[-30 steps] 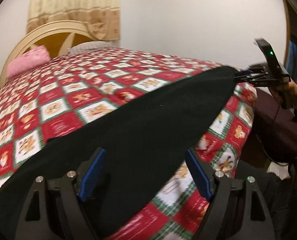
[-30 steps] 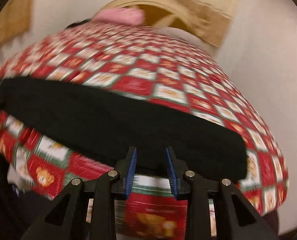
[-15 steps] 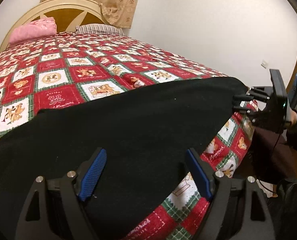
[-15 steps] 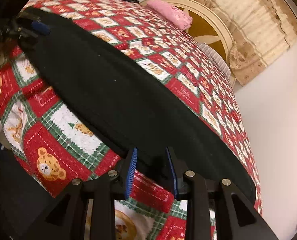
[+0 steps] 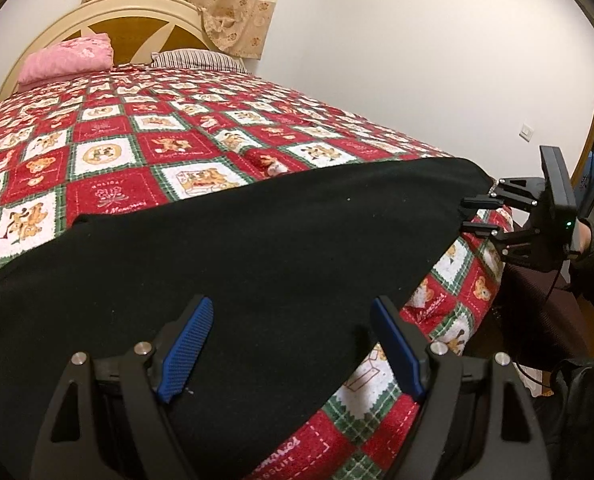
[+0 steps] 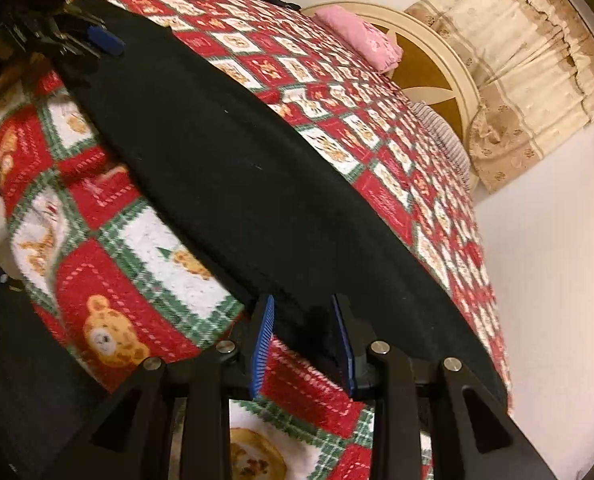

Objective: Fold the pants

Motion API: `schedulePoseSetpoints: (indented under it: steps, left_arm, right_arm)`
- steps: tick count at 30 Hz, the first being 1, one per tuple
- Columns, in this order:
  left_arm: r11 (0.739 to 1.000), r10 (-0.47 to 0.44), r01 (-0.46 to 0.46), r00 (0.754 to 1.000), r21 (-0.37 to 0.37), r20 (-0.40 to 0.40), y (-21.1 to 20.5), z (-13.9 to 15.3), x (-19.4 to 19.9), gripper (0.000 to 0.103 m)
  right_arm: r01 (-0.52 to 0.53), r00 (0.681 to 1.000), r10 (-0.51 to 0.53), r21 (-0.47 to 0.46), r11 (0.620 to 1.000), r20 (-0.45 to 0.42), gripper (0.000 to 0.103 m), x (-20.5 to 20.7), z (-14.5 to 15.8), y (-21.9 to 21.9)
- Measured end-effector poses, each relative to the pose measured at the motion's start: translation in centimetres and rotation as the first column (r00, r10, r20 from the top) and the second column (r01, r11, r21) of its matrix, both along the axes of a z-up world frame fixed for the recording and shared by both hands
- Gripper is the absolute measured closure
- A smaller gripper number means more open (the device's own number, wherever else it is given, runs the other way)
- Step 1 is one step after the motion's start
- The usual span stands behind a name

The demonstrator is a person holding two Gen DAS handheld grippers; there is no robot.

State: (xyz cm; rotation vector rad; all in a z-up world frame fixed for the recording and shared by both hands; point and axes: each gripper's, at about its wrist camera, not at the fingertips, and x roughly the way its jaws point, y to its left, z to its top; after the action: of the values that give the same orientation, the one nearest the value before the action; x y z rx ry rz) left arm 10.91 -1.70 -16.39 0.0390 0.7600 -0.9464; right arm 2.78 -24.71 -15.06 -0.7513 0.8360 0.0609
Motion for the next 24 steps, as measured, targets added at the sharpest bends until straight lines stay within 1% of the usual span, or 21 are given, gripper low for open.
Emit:
schedulePoseSetpoints:
  steps: [2,5,9,10,11,13,14,15,19,22,24]
  left_arm:
    - [1.000,-0.001,0.001,1.000,0.000,-0.001,0.0,0.0,0.0,0.019]
    - [1.000,-0.002,0.002,1.000,0.000,-0.002,0.0,-0.1,0.0,0.019]
    - [1.000,-0.004,0.004,1.000,-0.001,-0.003,0.0,-0.1,0.1,0.018]
    - [1.000,-0.004,0.004,1.000,-0.002,-0.003,0.1,-0.1,0.0,0.018]
    - [1.000,-0.004,0.004,1.000,-0.003,-0.002,0.0,-0.1,0.0,0.018]
    - [1.000,-0.004,0.004,1.000,-0.003,-0.002,0.0,-0.1,0.0,0.018]
    - [1.000,-0.004,0.004,1.000,-0.004,-0.003,0.0,-0.1,0.0,0.018]
    - [1.000,-0.004,0.004,1.000,-0.006,-0.004,0.1,-0.1,0.0,0.018]
    - [1.000,-0.005,0.004,1.000,-0.013,-0.007,0.1,-0.1,0.1,0.018]
    - [1.000,-0.006,0.006,1.000,-0.022,-0.011,0.2,-0.1,0.2,0.018]
    - [1.000,-0.007,0.006,1.000,-0.028,-0.013,0.3,-0.1,0.3,0.018]
  right_arm:
    - [0.001,1.000,-0.001,-0.021,1.000,0.001,0.072,0.0,-0.4,0.1]
    - [-0.004,1.000,0.005,-0.027,1.000,0.012,0.072,0.2,-0.7,0.3]
    - [-0.003,1.000,0.003,-0.007,1.000,0.014,0.073,0.7,-0.5,0.4]
    - [-0.009,1.000,0.010,-0.008,1.000,0.015,0.078,0.7,-0.6,0.4]
    - [-0.015,1.000,0.015,-0.001,1.000,0.009,0.088,0.7,-0.6,0.5]
    - [-0.019,1.000,0.019,0.006,1.000,0.005,0.097,0.7,-0.7,0.8]
    - [-0.024,1.000,0.024,-0.002,1.000,0.007,0.099,0.6,-0.8,1.0]
    - [-0.026,1.000,0.026,-0.006,1.000,0.009,0.099,0.5,-0.7,1.1]
    - [-0.015,1.000,0.015,0.041,0.999,0.020,0.100,0.0,0.5,0.8]
    - [-0.014,0.999,0.012,0.052,0.999,0.038,0.100,-0.7,1.5,0.8]
    - [-0.014,0.999,0.012,0.064,0.998,0.031,0.100,-1.1,1.7,0.8]
